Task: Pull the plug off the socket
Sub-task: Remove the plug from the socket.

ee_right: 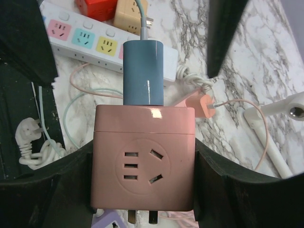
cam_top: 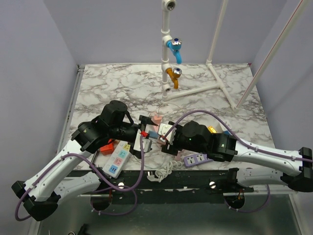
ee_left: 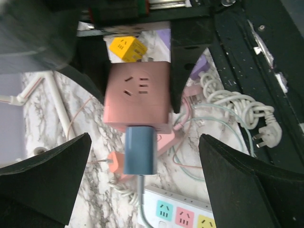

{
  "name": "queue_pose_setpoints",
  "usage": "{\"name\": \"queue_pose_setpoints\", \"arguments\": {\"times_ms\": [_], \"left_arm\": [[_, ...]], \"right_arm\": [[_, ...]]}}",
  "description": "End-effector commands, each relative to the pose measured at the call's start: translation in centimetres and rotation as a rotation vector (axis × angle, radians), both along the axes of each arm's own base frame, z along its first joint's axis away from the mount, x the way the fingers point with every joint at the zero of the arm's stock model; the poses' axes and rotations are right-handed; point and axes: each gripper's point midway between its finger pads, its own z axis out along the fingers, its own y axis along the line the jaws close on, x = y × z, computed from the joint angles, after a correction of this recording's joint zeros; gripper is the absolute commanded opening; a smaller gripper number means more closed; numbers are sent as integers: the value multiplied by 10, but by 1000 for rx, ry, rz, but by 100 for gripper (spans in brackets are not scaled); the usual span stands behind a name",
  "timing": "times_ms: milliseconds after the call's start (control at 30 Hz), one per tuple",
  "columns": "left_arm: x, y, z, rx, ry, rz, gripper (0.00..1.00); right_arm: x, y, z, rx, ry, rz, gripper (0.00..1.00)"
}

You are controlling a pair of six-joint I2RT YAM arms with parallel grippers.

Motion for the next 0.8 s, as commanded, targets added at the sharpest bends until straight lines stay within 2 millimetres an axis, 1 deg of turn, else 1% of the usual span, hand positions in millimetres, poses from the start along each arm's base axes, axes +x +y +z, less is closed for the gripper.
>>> {"name": "queue_pose_setpoints", "arguments": {"times_ms": [0,100,233,367,433,500,600,667,767], "left_arm": [[-22,6,-13,33,89,-59,98],[-10,2,-15,29,63,-21,98],[1,-3,-15,17,31,0,98],[2,-4,-17,20,26,-3,98],[3,-4,-19,24,23,-4,94],[3,-3,-17,20,19,-1,85],[3,-2,-19,23,16,3,66],[4,-2,-19,25,13,8,55],[5,-1,-21,26,7,15,49]], "right_arm": [[12,2,52,117,-123,-48,41],[7,7,56,120,-126,-31,40],[-2,14,58,116,-131,-10,40],[-9,18,64,143,-134,7,40],[-11,20,63,142,-133,16,40],[-13,22,58,123,-131,24,40],[-14,23,49,78,-137,24,40],[-14,23,45,60,-141,25,39],[-14,23,46,62,-142,27,39]]}}
